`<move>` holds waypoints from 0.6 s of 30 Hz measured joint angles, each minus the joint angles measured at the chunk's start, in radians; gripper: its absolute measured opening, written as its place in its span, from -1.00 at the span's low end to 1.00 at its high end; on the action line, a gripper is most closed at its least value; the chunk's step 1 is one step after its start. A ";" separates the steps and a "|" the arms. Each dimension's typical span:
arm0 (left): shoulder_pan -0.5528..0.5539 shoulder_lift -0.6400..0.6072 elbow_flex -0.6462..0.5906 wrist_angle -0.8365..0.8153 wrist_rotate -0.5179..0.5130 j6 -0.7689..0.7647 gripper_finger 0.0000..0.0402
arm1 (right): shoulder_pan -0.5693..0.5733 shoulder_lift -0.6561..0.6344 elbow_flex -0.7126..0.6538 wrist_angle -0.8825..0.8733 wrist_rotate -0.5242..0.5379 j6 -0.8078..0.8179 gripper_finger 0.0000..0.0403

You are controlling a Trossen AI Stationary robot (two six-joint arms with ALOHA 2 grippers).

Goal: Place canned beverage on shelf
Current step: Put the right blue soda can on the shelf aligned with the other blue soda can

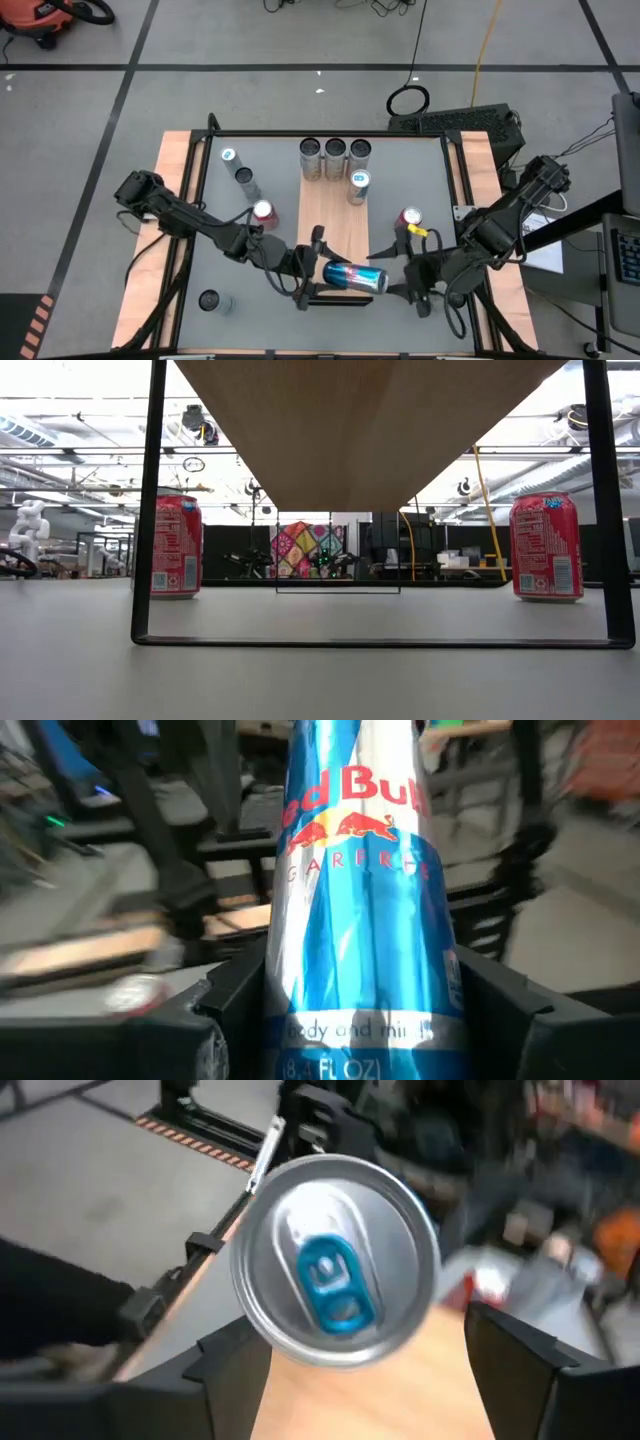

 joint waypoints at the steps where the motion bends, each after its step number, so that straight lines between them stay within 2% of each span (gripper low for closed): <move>1: -0.003 -0.002 0.000 -0.005 -0.035 0.042 0.21 | 0.004 -0.001 -0.006 -0.009 0.014 0.065 0.34; 3: -0.011 -0.002 0.000 -0.006 -0.120 0.143 0.21 | 0.015 -0.001 -0.035 -0.016 0.076 0.156 0.34; 6: -0.023 -0.006 -0.001 0.014 -0.260 0.287 0.22 | 0.044 0.001 -0.082 -0.021 0.227 0.240 0.33; 9: -0.030 -0.010 -0.001 0.041 -0.402 0.364 0.22 | 0.069 0.000 -0.130 0.016 0.392 0.304 0.32; 11: -0.036 -0.010 -0.001 0.038 -0.487 0.405 0.22 | 0.075 0.000 -0.168 0.073 0.448 0.318 0.32; 14: -0.049 -0.009 -0.001 0.037 -0.583 0.488 0.22 | 0.075 0.001 -0.233 0.231 0.527 0.308 0.32; 16: -0.058 -0.009 -0.001 0.059 -0.631 0.546 0.22 | 0.068 0.001 -0.282 0.380 0.585 0.267 0.32; 18: -0.069 -0.009 -0.001 0.110 -0.679 0.605 0.22 | 0.055 0.003 -0.340 0.560 0.598 0.209 0.32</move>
